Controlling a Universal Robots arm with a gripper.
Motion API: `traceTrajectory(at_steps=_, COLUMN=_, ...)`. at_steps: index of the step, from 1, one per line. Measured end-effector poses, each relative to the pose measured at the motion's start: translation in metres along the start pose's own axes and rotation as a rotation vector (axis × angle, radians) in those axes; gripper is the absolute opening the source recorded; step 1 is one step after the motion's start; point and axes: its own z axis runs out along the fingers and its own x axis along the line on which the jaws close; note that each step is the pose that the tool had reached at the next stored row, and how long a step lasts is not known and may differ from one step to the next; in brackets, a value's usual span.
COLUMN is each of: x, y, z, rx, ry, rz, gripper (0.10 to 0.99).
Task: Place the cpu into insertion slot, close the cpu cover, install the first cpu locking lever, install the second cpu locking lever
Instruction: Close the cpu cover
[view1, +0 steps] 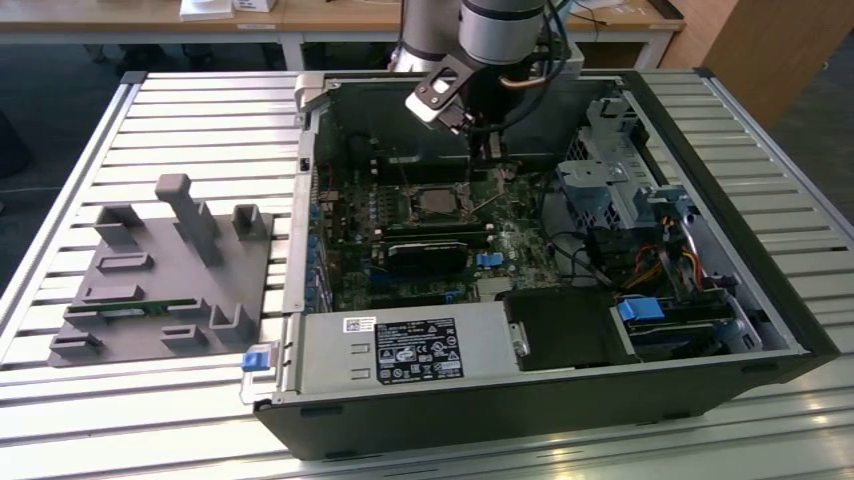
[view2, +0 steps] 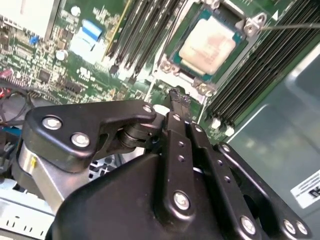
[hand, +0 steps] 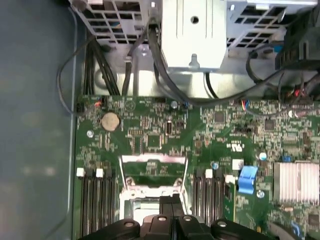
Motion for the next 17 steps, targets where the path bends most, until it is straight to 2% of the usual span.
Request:
traceTrajectory(at_steps=5, x=0.0066, y=0.005, z=0.0002, rx=0.0, ry=0.0002, rz=0.0, gripper=0.106)
traceTrajectory(at_steps=13, x=0.007, y=0.0159, z=0.0007, rx=0.0, ry=0.0001, rz=0.0, gripper=0.106)
traceTrajectory(at_steps=17, x=0.007, y=0.0189, z=0.001, rx=0.001, ry=0.0, rz=0.0, gripper=0.106)
